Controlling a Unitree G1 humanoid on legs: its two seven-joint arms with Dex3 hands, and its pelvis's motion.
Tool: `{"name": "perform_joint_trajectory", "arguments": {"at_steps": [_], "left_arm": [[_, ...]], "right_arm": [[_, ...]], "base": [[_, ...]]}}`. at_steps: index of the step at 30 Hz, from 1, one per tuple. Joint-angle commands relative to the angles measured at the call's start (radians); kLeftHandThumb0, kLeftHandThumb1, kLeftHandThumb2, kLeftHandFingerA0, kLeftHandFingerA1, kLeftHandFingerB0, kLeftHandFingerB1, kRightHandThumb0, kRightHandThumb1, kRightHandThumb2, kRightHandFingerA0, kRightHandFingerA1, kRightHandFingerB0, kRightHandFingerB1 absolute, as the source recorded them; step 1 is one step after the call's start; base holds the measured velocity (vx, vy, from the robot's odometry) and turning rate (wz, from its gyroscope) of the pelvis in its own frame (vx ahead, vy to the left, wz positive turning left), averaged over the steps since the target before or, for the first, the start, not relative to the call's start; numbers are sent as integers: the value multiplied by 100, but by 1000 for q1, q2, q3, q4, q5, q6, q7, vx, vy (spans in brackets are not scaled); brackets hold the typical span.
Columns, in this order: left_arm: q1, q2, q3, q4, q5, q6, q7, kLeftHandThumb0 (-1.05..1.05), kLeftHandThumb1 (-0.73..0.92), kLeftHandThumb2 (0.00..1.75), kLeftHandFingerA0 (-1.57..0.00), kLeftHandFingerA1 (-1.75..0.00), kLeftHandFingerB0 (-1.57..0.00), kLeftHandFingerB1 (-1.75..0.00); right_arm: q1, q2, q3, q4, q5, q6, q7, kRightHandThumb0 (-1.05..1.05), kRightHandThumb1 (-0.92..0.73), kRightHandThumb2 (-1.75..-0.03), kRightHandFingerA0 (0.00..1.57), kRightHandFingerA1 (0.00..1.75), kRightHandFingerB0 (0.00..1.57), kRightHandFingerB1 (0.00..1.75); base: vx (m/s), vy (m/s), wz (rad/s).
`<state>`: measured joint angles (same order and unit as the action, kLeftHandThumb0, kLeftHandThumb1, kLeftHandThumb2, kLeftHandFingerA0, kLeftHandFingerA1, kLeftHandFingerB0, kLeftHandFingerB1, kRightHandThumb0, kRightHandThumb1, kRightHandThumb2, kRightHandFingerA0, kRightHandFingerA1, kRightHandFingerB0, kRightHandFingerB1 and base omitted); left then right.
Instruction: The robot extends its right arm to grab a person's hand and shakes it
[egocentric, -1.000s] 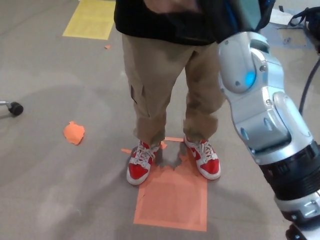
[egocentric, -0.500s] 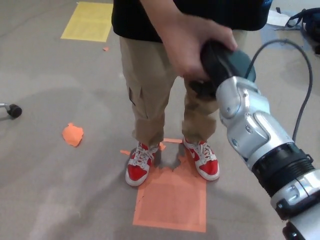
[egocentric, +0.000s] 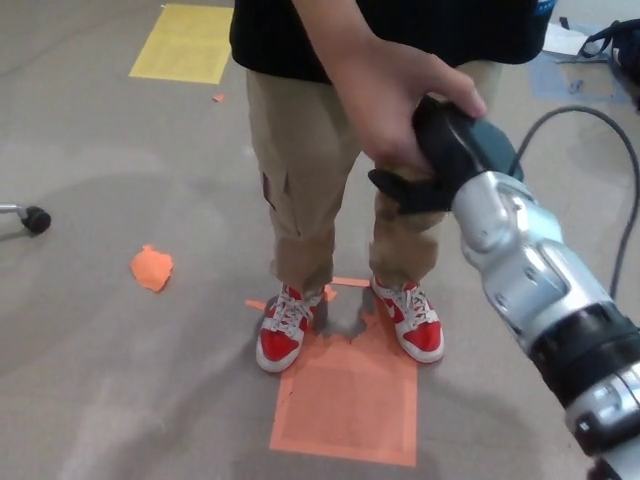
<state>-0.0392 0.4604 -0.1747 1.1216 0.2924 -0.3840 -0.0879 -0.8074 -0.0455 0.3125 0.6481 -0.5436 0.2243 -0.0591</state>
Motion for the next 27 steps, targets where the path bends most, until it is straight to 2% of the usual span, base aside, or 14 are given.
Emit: {"name": "perform_joint_trajectory", "arguments": {"at_steps": [1,2,3,4,6,7,11,12,13,14,15,17,18,27], "left_arm": [[14,15,10,-3,-11,-18,-24,-35,57,110,0,-47,0,-47],[14,14,11,-4,-10,-15,-20,-35,57,110,0,-47,0,-47],[15,17,3,-6,2,-17,-8,-35,57,110,0,-47,0,-46],[14,18,1,-4,5,-17,-7,-35,56,110,0,-47,0,-47],[8,13,5,1,-2,0,-18,-34,58,110,0,-47,0,-47],[7,12,6,1,-2,3,-18,-34,58,110,-1,-47,0,-47],[15,13,9,-3,-7,-10,-22,-35,57,110,0,-47,0,-47],[15,9,23,0,-30,-4,-53,-68,67,99,-3,-42,-4,-35],[16,9,25,-1,-33,-2,-60,-68,67,99,-8,-44,-1,-36],[17,11,21,-5,-23,-1,-51,-68,67,99,-8,-44,-1,-36],[17,6,28,2,-28,-17,-47,-63,87,66,-15,-33,-9,-25],[11,6,30,6,-24,-18,-42,-65,87,66,-16,-33,-10,-26],[9,7,26,7,-13,-17,-32,-35,59,110,0,-47,0,-47],[4,8,15,18,4,-8,-28,-34,58,111,0,-47,0,-47]], "right_arm": [[142,-96,1,-93,22,50,122,-79,-60,-82,0,13,0,1],[160,-109,2,-111,20,57,134,-79,-60,-82,0,13,0,1],[180,-122,3,-123,18,65,142,-77,-77,-62,0,12,0,0],[195,-130,1,-126,20,69,147,-85,-65,-97,0,13,0,6],[244,-160,-5,-117,29,67,161,-80,-60,-83,0,9,0,0],[267,-174,-5,-103,30,76,170,-86,-66,-100,0,11,0,7],[310,-197,-3,-61,32,70,170,-87,-68,-101,0,12,0,7],[321,-204,-4,-18,35,61,165,-79,-82,-64,0,7,0,0],[330,-209,-4,21,37,46,158,-88,-70,-103,0,14,0,6],[334,-213,-4,48,39,31,153,-88,-70,-103,0,14,0,6],[339,-213,-16,118,57,17,153,-90,-70,-102,0,10,0,4],[334,-213,-16,178,64,13,160,-87,-70,-103,0,12,0,7],[328,-210,-14,248,68,15,174,-87,-71,-104,0,12,0,8],[331,-193,-12,569,88,-57,247,-83,-74,-108,0,17,0,11]], "base": [[0,0,0],[0,0,0],[0,0,0],[0,0,0],[0,0,0],[0,0,0],[0,0,0],[0,0,0],[0,0,0],[0,0,0],[0,0,0],[0,0,0],[0,0,0],[0,0,0]]}}
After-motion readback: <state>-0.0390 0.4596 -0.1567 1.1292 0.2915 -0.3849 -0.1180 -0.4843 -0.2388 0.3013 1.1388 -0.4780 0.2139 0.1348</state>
